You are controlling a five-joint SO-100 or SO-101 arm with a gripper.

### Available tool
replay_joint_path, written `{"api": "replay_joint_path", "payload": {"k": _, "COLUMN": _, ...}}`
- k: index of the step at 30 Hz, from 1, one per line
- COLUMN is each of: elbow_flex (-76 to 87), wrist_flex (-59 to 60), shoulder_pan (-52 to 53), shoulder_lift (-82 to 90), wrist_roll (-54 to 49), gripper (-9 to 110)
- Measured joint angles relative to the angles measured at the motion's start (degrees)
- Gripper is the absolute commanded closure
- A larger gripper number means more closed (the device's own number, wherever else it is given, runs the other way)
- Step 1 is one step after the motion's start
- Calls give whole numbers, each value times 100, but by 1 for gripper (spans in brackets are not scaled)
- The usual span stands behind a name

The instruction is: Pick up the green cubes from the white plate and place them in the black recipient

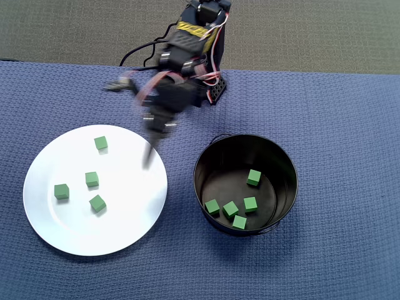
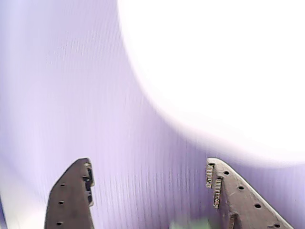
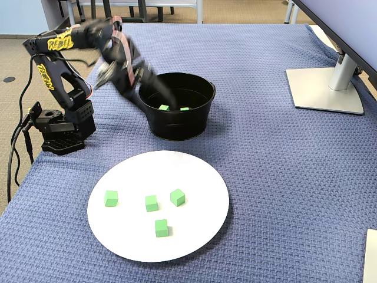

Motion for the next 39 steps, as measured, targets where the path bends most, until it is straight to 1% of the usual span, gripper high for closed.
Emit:
{"api": "replay_joint_path", "payload": {"k": 3, "elbow_flex": -211, "wrist_flex": -387, "shoulder_pan": 861, "shoulder_lift": -826, "wrist_roll": -255, "gripper": 79}}
{"api": "replay_joint_path", "payload": {"k": 7, "elbow_flex": -896, "wrist_flex": -580, "shoulder_pan": 1433, "shoulder_lift": -2241, "wrist_roll": -580, "gripper": 80}}
{"api": "replay_joint_path", "payload": {"k": 8, "elbow_flex": -1134, "wrist_flex": -554, "shoulder_pan": 1494, "shoulder_lift": -2610, "wrist_roll": -615, "gripper": 82}}
{"api": "replay_joint_path", "payload": {"k": 10, "elbow_flex": -1529, "wrist_flex": -545, "shoulder_pan": 1556, "shoulder_lift": -3217, "wrist_roll": -650, "gripper": 91}}
{"api": "replay_joint_path", "payload": {"k": 11, "elbow_flex": -1644, "wrist_flex": -545, "shoulder_pan": 1582, "shoulder_lift": -3428, "wrist_roll": -633, "gripper": 93}}
{"api": "replay_joint_path", "payload": {"k": 13, "elbow_flex": -1740, "wrist_flex": -773, "shoulder_pan": 1635, "shoulder_lift": -3718, "wrist_roll": -413, "gripper": 94}}
{"api": "replay_joint_path", "payload": {"k": 16, "elbow_flex": -1793, "wrist_flex": -1063, "shoulder_pan": 1854, "shoulder_lift": -3876, "wrist_roll": 141, "gripper": 92}}
{"api": "replay_joint_path", "payload": {"k": 20, "elbow_flex": -1793, "wrist_flex": -1107, "shoulder_pan": 1828, "shoulder_lift": -3876, "wrist_roll": 598, "gripper": 91}}
{"api": "replay_joint_path", "payload": {"k": 24, "elbow_flex": -1793, "wrist_flex": -1090, "shoulder_pan": 1890, "shoulder_lift": -3885, "wrist_roll": 817, "gripper": 86}}
{"api": "replay_joint_path", "payload": {"k": 27, "elbow_flex": -1793, "wrist_flex": -923, "shoulder_pan": 1749, "shoulder_lift": -3937, "wrist_roll": 308, "gripper": 82}}
{"api": "replay_joint_path", "payload": {"k": 30, "elbow_flex": -1784, "wrist_flex": -809, "shoulder_pan": 1573, "shoulder_lift": -3929, "wrist_roll": -606, "gripper": 76}}
{"api": "replay_joint_path", "payload": {"k": 34, "elbow_flex": -1626, "wrist_flex": -870, "shoulder_pan": 1485, "shoulder_lift": -3929, "wrist_roll": -2057, "gripper": 79}}
{"api": "replay_joint_path", "payload": {"k": 36, "elbow_flex": -1626, "wrist_flex": -888, "shoulder_pan": 1521, "shoulder_lift": -3929, "wrist_roll": -2470, "gripper": 78}}
{"api": "replay_joint_path", "payload": {"k": 39, "elbow_flex": -1477, "wrist_flex": -1002, "shoulder_pan": 1564, "shoulder_lift": -3981, "wrist_roll": -3085, "gripper": 80}}
